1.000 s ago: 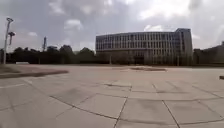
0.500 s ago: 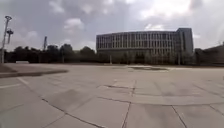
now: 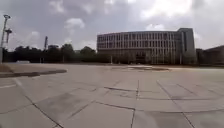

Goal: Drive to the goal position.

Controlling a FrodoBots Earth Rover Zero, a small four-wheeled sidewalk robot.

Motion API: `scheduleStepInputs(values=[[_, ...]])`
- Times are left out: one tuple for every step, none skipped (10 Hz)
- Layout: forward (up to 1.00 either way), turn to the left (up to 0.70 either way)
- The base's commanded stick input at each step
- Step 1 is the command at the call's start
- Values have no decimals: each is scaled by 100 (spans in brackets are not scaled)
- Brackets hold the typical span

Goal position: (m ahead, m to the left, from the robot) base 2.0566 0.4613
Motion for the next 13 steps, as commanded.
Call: scheduleStepInputs(values=[[50,-2],[50,-2],[50,-2],[50,-2],[50,-2],[50,-2],[50,-2],[50,-2],[50,-2],[50,-2],[50,-2],[50,-2],[50,-2]])
